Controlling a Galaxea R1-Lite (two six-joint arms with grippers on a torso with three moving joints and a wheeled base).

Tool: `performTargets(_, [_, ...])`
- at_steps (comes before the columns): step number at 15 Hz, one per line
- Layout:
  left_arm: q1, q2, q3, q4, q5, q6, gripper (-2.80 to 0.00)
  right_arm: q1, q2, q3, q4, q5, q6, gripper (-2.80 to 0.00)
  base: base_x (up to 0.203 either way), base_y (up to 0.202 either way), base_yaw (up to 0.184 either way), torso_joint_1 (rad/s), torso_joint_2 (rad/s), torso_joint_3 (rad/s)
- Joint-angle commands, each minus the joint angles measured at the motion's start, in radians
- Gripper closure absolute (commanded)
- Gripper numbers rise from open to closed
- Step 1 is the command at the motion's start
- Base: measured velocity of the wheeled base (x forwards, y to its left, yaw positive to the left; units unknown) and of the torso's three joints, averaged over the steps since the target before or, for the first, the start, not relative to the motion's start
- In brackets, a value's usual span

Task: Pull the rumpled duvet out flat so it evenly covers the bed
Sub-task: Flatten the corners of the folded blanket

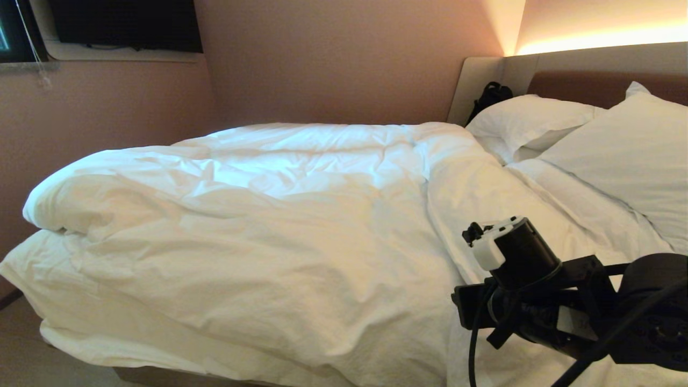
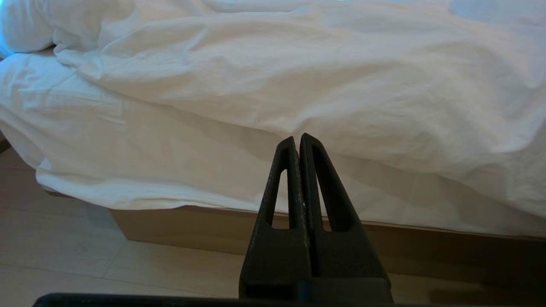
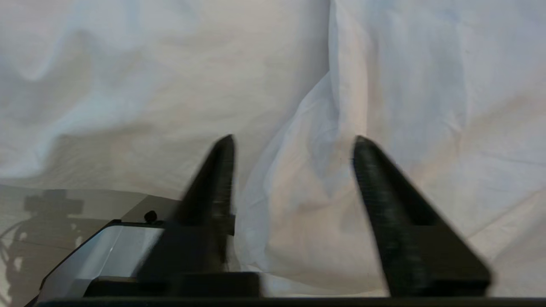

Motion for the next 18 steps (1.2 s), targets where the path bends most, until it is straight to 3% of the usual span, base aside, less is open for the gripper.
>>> performTargets(1, [0.0, 0.0, 0.0, 0.0, 0.0, 0.0, 0.0, -0.001, -0.001, 0.0, 0.001, -0.003, 0.002, -2.8, 0.0, 0.0, 0.0, 0.0, 0.0, 0.0])
performTargets(18, [0.0, 0.0, 0.0, 0.0, 0.0, 0.0, 0.0, -0.137, 0.181, -0.088, -0.007, 0.073, 0.014, -2.8, 0.0, 0.0, 0.0, 0.0, 0.0, 0.0])
